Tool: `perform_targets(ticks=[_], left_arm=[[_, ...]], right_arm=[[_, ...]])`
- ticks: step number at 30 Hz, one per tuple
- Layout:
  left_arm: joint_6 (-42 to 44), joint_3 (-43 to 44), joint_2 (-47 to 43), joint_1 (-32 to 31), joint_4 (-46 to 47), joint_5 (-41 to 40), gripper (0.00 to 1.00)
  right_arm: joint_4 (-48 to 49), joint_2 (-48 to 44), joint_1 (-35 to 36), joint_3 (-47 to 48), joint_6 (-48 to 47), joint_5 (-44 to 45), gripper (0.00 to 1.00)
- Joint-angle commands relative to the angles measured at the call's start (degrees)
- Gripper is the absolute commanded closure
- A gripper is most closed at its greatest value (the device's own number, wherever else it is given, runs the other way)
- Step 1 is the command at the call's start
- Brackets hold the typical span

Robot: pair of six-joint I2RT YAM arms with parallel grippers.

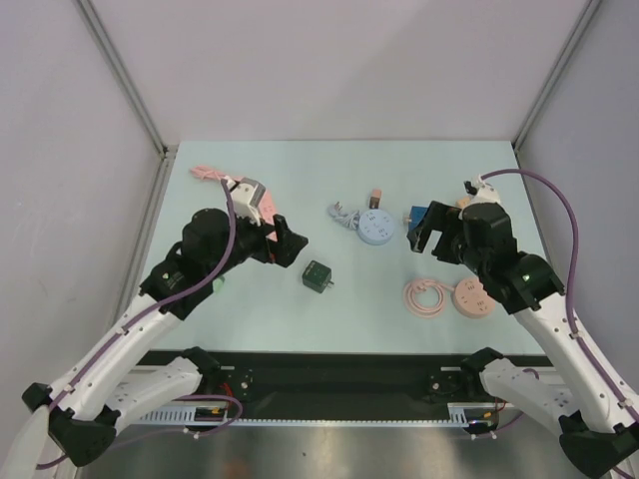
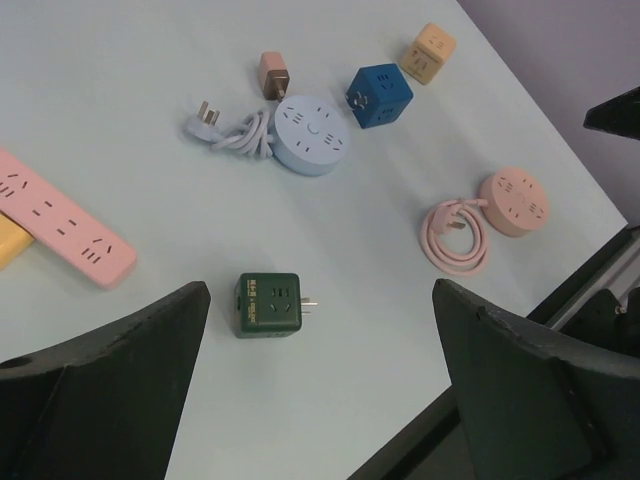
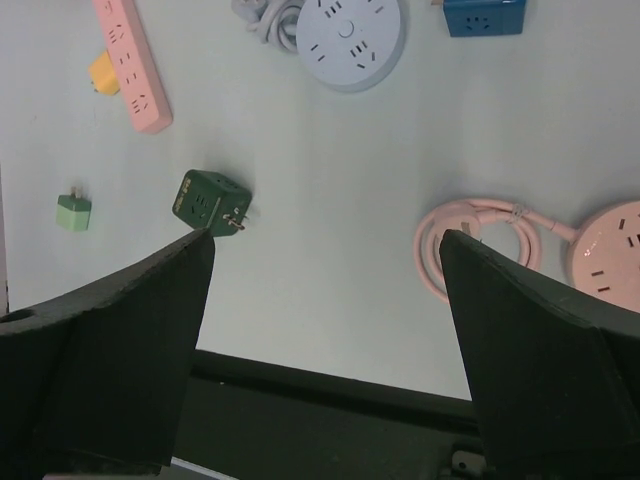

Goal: Insert the plug

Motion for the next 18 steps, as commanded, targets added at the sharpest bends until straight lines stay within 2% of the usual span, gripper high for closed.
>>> perform_targets(ticks=[1, 6, 8, 12, 18], left_arm=[[2.2, 0.1, 0.9, -0.4, -0.6, -2.5, 0.00], [3.3, -3.1, 4.7, -0.4, -0.5, -6.1, 0.00], [4.0, -4.0, 9.4, -0.4, -0.4, -5.4, 0.00], [5.3, -3.0, 18.9, -0.4, -2.7, -2.3, 0.12], [4.4, -1.3, 26.5, -1.3, -2.3, -1.4, 0.15]], right_arm=[[0.3, -0.4, 0.0, 1.2, 1.7, -0.3, 0.00], [2.2, -3.3, -0.1, -0.5, 0.4, -1.7, 0.00], [3.7, -4.7, -0.1, -2.1, -0.1, -1.7, 0.00], [7.2, -8.7, -0.1, -5.4, -1.1, -3.9, 0.00], [8.8, -10.5, -0.2, -7.3, -2.5, -6.3, 0.00]])
